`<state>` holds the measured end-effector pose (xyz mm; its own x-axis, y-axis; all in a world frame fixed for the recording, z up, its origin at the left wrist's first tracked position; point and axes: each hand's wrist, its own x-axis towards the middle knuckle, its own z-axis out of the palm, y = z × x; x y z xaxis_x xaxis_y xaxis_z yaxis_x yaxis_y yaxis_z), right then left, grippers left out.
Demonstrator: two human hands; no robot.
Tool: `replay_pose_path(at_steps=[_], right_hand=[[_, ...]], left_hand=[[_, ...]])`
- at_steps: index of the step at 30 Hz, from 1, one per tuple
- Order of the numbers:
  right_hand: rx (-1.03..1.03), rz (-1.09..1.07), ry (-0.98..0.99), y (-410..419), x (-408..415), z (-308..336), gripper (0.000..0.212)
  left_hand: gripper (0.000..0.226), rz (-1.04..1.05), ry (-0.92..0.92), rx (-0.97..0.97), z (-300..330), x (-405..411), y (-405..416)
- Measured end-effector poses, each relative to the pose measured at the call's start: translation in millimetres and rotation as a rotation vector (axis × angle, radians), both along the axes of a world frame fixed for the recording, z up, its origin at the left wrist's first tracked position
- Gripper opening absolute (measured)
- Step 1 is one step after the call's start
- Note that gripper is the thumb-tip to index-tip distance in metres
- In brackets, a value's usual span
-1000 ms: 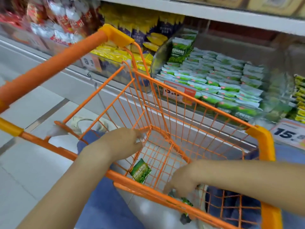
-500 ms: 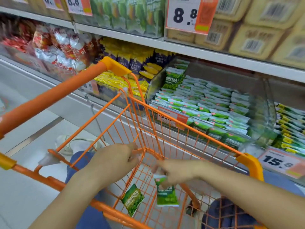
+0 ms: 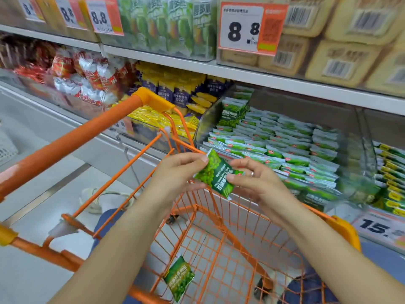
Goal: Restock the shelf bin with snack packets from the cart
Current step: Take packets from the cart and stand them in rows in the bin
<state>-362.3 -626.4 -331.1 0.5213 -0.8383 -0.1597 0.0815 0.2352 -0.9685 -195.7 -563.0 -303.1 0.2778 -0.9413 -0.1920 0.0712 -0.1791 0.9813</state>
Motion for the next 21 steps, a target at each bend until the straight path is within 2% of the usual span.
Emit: replay_pose_path(at_steps=[3, 7, 10, 12, 14, 17, 19, 21], right_hand=[[-0.036, 0.028, 0.047, 0, 1, -1, 0.031], [-0.055, 0.048, 0.133, 4, 3, -7, 0.044], [-0.083, -0.178, 0.033, 2, 5, -6, 0.019], [-0.112, -0.328, -0.029, -6, 4, 1, 0.005], [-0.192, -0.377, 0.025, -18, 5, 10, 0.011], [-0.28, -0.406, 0.164, -47, 11, 18, 0.013], [-0.304, -0.439, 0.239, -72, 17, 19, 0.027], [-0.33, -0.469, 0.305, -98, 25, 19, 0.033]], left_hand=[[0.013, 0.047, -0.175, -0.071, 0, -1, -10], [0.01, 0.16, -0.209, -0.14, -2, -6, -19], [0.011, 0.054, -0.236, -0.052, -8, -6, -27], [0.011, -0.058, -0.34, -0.018, -11, -4, -33], [0.014, -0.092, -0.612, -0.081, -14, -3, -37], [0.025, -0.02, -1.275, -0.29, -27, 6, -45], [0.045, -0.106, -1.469, -0.24, -39, 12, -48], [0.057, -0.201, -1.527, -0.13, -49, 15, -49]])
